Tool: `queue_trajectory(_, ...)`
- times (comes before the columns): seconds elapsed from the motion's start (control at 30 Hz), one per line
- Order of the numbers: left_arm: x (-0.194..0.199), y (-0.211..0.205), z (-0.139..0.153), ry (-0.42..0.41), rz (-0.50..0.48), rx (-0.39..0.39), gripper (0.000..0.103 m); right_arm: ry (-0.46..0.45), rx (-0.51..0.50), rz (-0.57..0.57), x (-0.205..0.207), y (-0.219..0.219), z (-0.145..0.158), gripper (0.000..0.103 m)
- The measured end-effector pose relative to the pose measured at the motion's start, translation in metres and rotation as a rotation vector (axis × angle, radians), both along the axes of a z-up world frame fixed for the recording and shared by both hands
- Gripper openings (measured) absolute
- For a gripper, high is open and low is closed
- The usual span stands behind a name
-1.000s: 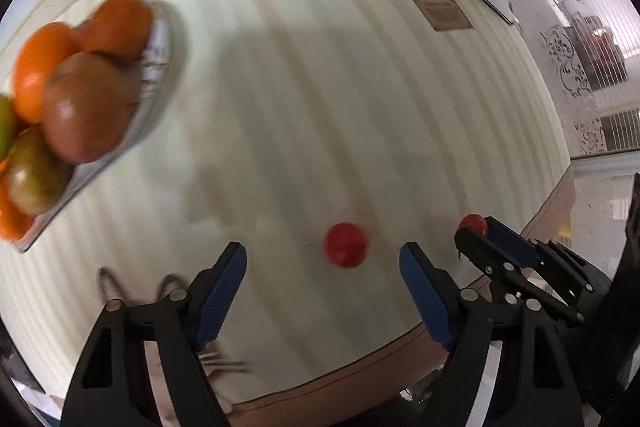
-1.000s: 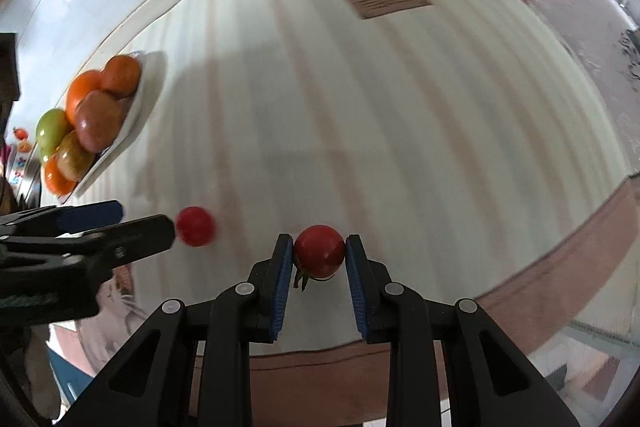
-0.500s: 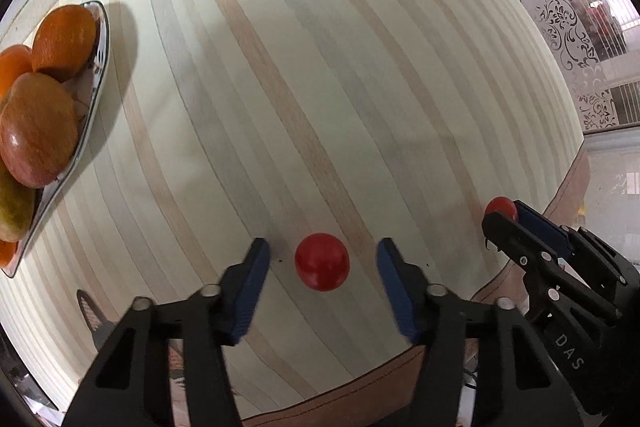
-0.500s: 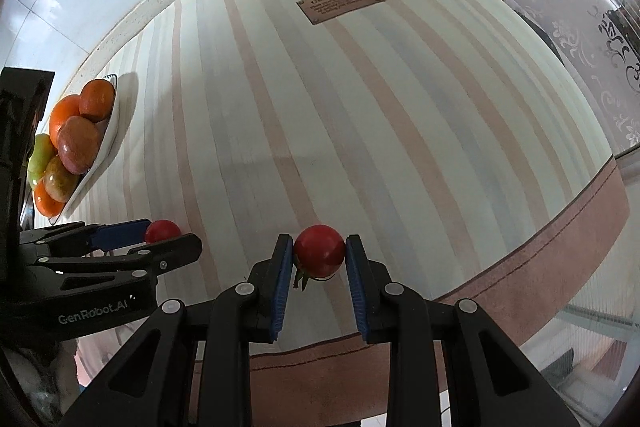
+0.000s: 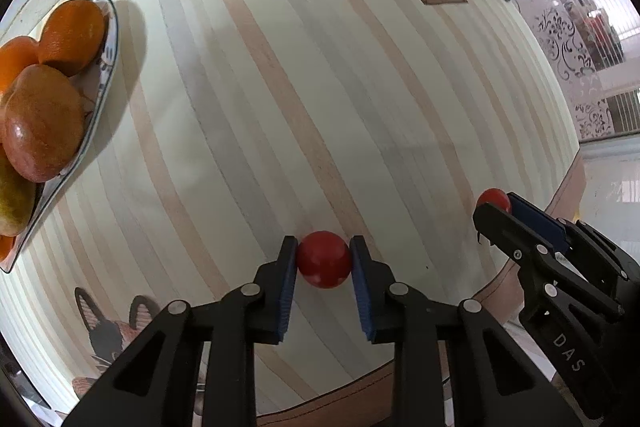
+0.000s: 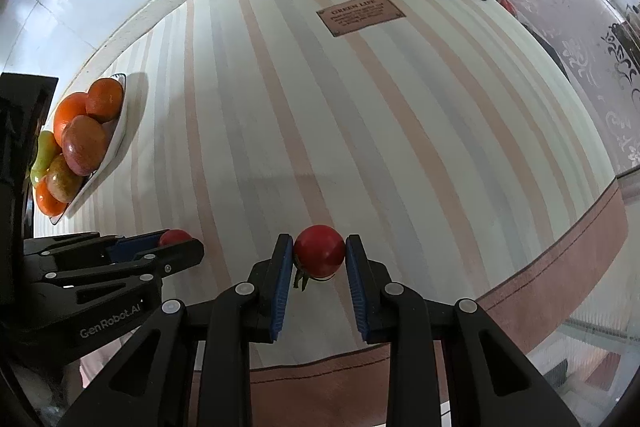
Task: Organize fruits
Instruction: 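Carry both cherry tomatoes onto the plate and open both tools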
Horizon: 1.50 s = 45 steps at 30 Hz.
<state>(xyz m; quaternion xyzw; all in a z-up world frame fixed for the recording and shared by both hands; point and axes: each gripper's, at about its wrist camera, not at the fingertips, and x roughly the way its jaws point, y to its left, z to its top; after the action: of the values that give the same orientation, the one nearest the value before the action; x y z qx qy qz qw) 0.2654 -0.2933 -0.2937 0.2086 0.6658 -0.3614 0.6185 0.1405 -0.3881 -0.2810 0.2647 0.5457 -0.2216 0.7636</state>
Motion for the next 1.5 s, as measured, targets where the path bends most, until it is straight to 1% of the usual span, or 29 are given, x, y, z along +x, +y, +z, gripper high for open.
queue_trajectory(0.23, 0.014, 0.022, 0.025, -0.03, 0.043, -0.044, 0.024, -0.025, -0.009, 0.034, 0.017, 0.005, 0.013, 0.029)
queue_trajectory(0.4, 0.032, 0.055, 0.05, -0.053, 0.117, -0.082, 0.024, -0.058, -0.001, 0.09, 0.041, 0.015, 0.024, 0.029)
queue_trajectory(0.5, 0.045, 0.08, 0.066, -0.064, 0.184, -0.101, 0.024, -0.086, 0.019, 0.138, 0.061, 0.027, 0.031, 0.029)
queue_trajectory(0.57, 0.059, 0.1, 0.079, -0.073, 0.235, -0.114, 0.024, -0.103, 0.035, 0.168, 0.073, 0.035, 0.035, 0.029)
queue_trajectory(0.67, 0.08, 0.119, 0.096, -0.093, 0.292, -0.124, 0.024, -0.145, 0.074, 0.229, 0.098, 0.052, 0.042, 0.029)
queue_trajectory(0.77, 0.115, 0.137, 0.114, -0.104, 0.343, -0.131, 0.024, -0.194, 0.15, 0.291, 0.129, 0.069, 0.045, 0.029)
queue_trajectory(0.87, 0.151, 0.145, 0.124, -0.094, 0.371, -0.123, 0.024, -0.249, 0.207, 0.356, 0.164, 0.089, 0.049, 0.029)
queue_trajectory(1.0, 0.19, 0.147, 0.126, -0.079, 0.38, -0.103, 0.024, -0.296, 0.213, 0.424, 0.201, 0.114, 0.054, 0.029)
queue_trajectory(1.03, 0.199, 0.145, 0.123, -0.067, 0.367, -0.09, 0.024, -0.301, 0.216, 0.443, 0.211, 0.121, 0.054, 0.029)
queue_trajectory(1.07, 0.207, 0.144, 0.117, -0.057, 0.377, -0.072, 0.024, -0.3, 0.216, 0.453, 0.218, 0.124, 0.053, 0.029)
queue_trajectory(1.13, 0.216, 0.142, 0.109, -0.032, 0.376, -0.066, 0.024, -0.298, 0.213, 0.478, 0.233, 0.132, 0.052, 0.029)
queue_trajectory(1.23, 0.224, 0.14, 0.097, 0.013, 0.375, -0.044, 0.024, -0.284, 0.203, 0.51, 0.249, 0.14, 0.048, 0.029)
queue_trajectory(1.37, 0.227, 0.135, 0.084, 0.058, 0.386, -0.033, 0.024, -0.269, 0.182, 0.525, 0.255, 0.142, 0.044, 0.029)
queue_trajectory(1.43, 0.227, 0.132, 0.08, 0.072, 0.386, -0.034, 0.024, -0.263, 0.173, 0.535, 0.256, 0.14, 0.044, 0.029)
queue_trajectory(1.5, 0.227, 0.128, 0.079, 0.068, 0.377, -0.033, 0.024, -0.258, 0.161, 0.547, 0.258, 0.141, 0.043, 0.029)
